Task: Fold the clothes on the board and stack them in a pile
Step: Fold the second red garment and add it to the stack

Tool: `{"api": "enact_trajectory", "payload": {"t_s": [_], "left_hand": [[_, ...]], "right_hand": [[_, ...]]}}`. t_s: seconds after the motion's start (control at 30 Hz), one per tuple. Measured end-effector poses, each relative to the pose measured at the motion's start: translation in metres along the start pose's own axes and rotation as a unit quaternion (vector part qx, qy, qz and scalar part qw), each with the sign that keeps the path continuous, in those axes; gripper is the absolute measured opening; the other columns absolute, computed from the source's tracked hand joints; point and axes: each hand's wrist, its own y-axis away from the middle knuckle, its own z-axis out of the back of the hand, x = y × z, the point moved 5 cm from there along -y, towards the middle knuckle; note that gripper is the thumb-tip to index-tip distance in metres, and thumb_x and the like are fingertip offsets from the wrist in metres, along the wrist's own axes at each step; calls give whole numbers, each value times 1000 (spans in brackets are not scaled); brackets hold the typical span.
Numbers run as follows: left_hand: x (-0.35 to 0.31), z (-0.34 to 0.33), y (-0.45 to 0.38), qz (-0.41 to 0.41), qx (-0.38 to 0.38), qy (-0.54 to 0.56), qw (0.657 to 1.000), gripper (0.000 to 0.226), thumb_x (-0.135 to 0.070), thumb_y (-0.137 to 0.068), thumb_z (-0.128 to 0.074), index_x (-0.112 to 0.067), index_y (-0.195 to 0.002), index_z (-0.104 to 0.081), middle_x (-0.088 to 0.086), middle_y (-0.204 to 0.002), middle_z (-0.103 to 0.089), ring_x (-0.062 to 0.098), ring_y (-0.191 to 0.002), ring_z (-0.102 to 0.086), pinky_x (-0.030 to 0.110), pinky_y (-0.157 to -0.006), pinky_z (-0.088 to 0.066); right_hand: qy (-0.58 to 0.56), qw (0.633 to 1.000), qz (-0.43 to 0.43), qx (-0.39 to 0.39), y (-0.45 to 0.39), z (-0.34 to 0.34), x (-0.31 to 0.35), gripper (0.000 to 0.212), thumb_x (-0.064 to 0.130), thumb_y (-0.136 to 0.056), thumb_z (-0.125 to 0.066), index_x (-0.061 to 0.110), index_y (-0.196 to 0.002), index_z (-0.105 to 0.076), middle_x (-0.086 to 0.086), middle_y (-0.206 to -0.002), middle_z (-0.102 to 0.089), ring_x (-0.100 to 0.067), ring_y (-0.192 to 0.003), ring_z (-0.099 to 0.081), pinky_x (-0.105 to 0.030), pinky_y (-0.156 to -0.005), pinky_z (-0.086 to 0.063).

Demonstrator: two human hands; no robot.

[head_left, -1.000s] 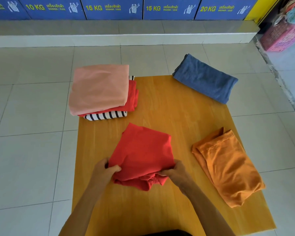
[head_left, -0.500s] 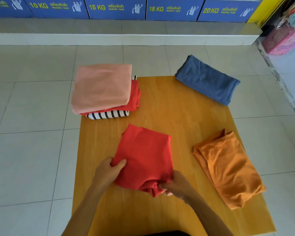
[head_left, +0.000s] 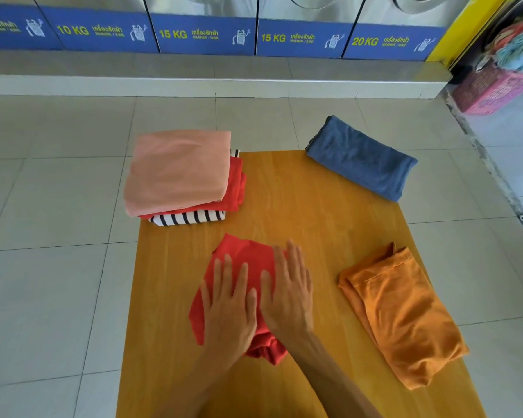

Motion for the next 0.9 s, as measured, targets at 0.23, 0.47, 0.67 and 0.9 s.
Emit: {"api": "enact_trajectory", "payload": {"t_s": [0.23,0.47,0.67,0.9], "left_hand": [[14,-35,8,-20,50,-92,994,62,-45,-99,-29,-23,-156,-19,8,-165,-7,28,-152,-5,60,-117,-15],[28,-27,1,-87,72,-75,991,60,-51,-101,-18,-28,-156,-15,4,-166,0,26,-152,0,60,-116,-16],[84,14,-12,77,25,-39,996,100,-74,-83,-44,-21,-157,-1,16,-163,-3,36,-150,-2,50,-117,1],[98,18,18,383,-22,225,895,80,-58,-90,-50,-8,-147,-26,22,-140,-44,42,-123,-50,58,-94,-50]], "right_hand": [[109,990,21,92,-7,-59,-31,59,42,-104,-20,33,-160,-5,4,-168,9,-16,-154,16,-59,-123,1],[125,987,-8,104,0,-49,-25,62,47,-101,-27,30,-160,-16,-3,-169,-9,-24,-156,-5,-58,-122,-4],[130,985,-18,116,2,-11,-28,48,45,-93,-49,22,-134,-58,-4,-128,-60,-25,-118,-58,-43,-100,-40],[-110,962,-200,147,-16,-17,-34,63,59,-94,-49,10,-134,-53,-8,-127,-66,-27,-117,-62,-44,-96,-52]]}}
